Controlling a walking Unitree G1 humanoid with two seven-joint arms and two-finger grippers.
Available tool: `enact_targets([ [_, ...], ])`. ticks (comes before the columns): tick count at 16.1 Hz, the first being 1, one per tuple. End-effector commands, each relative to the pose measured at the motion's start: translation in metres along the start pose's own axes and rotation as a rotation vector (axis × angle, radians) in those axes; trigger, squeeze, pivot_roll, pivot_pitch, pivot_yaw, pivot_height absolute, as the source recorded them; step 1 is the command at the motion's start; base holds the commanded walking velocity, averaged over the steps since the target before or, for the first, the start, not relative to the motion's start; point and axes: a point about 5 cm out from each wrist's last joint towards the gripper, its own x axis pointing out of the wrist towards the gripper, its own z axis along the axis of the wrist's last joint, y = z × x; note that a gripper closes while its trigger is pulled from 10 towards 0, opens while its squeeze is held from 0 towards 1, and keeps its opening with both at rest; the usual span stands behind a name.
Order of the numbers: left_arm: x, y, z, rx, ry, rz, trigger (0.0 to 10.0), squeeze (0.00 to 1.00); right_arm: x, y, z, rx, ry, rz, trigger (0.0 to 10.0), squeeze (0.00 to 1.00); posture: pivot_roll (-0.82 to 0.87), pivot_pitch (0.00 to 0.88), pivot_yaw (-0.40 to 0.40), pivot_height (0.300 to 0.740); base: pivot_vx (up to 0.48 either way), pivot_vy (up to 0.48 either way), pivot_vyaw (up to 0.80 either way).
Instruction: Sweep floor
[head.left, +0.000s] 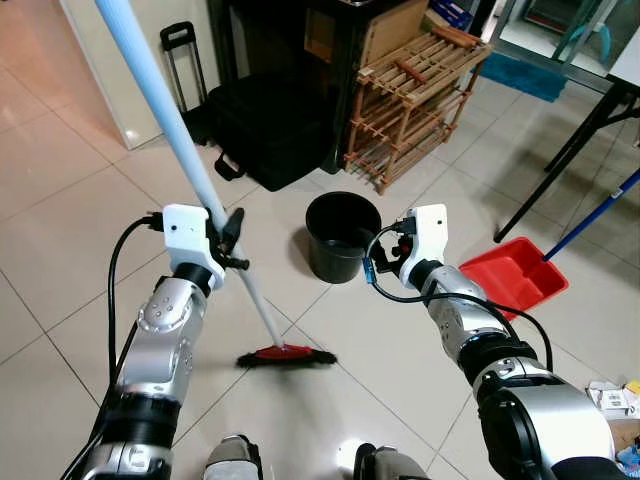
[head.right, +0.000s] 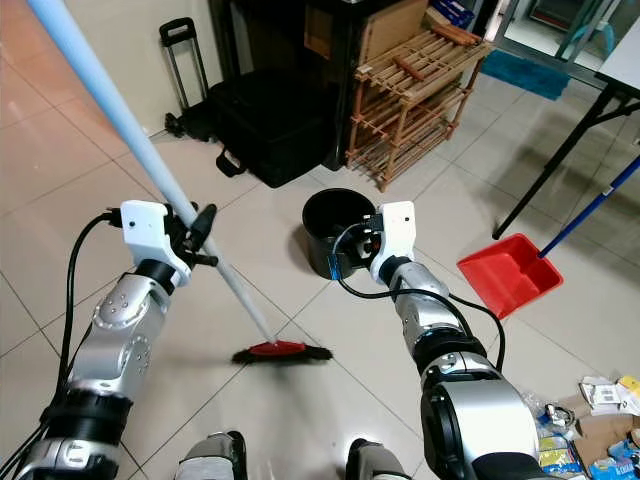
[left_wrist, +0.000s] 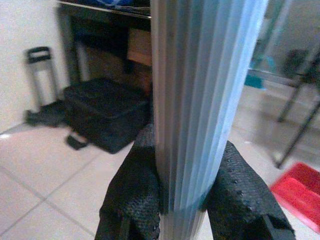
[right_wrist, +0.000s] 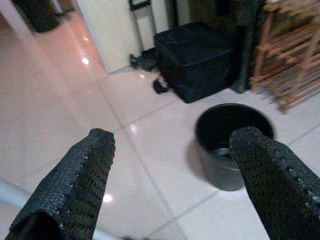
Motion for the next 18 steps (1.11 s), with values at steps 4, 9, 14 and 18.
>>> enact_targets([
  [4, -0.007, -0.023, 0.004, -0.003, 0.004, -0.221, 10.0, 0.0, 0.007, 0.013, 0.021, 0.009, -0.05, 0.198, 10.0, 0.0, 0.06, 0.147, -0.028, 0.74, 0.0, 0.0, 0.0],
  [9, -0.016, -0.031, 0.004, -0.006, 0.038, -0.335, 10.0, 0.0, 0.002, 0.027, 0.022, 0.051, -0.044, 0.47, 10.0, 0.0, 0.07, 0.145, -0.031, 0.74, 0.0, 0.0, 0.0],
  [14, -0.023, -0.038, 0.008, -0.013, 0.063, -0.452, 10.0, 0.0, -0.006, 0.039, 0.02, 0.097, -0.041, 0.671, 10.0, 0.0, 0.07, 0.146, -0.032, 0.74, 0.0, 0.0, 0.0],
  [18, -0.034, -0.049, 0.012, -0.062, 0.1, -0.62, 10.0, 0.0, -0.011, 0.043, 0.021, 0.13, -0.044, 0.765, 10.0, 0.0, 0.07, 0.144, -0.031, 0.74, 0.0, 0.0, 0.0],
])
